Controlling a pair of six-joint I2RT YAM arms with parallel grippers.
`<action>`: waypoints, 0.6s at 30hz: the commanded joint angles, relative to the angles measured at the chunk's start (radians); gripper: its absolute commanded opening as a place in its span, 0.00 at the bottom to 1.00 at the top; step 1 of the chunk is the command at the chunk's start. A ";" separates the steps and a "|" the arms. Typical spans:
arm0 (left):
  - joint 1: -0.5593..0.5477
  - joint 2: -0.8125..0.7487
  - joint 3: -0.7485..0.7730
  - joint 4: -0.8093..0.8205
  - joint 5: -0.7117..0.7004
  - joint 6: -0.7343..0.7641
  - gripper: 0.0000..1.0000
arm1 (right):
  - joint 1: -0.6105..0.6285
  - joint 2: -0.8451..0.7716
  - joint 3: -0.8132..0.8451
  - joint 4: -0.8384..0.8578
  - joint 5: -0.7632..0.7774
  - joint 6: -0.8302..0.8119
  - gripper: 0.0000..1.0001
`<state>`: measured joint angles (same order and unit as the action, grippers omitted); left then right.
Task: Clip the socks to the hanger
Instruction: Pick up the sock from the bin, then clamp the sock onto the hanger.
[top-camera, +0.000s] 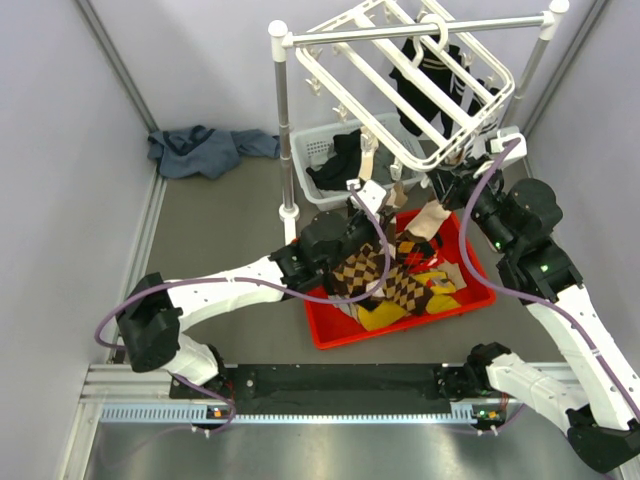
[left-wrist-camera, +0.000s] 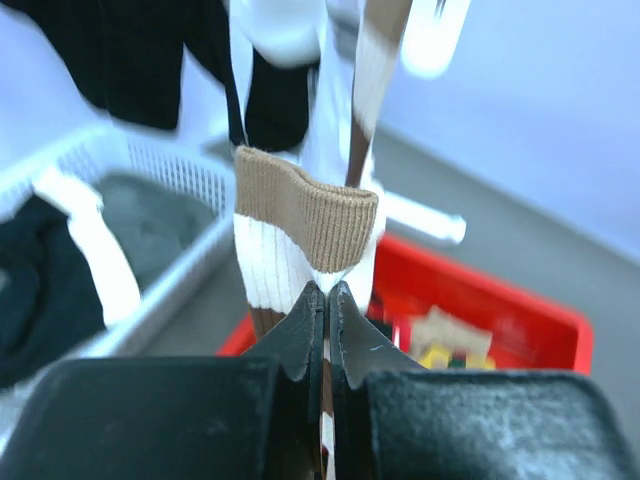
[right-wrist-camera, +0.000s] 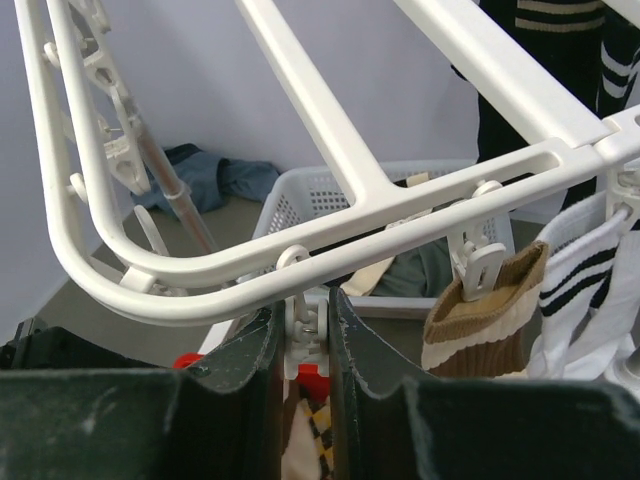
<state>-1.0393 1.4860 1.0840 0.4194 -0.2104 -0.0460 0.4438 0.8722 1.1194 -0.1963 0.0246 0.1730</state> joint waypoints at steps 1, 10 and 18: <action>0.004 0.020 0.008 0.232 -0.017 0.063 0.00 | -0.004 -0.010 0.010 0.041 -0.020 0.085 0.01; -0.002 0.060 0.053 0.233 -0.001 0.080 0.00 | -0.002 -0.010 0.010 0.052 -0.015 0.135 0.01; -0.018 0.074 0.089 0.222 -0.004 0.121 0.00 | -0.002 0.010 0.020 0.031 -0.006 0.154 0.01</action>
<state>-1.0447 1.5597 1.1130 0.5762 -0.2176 0.0406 0.4438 0.8730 1.1194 -0.1795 0.0132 0.3050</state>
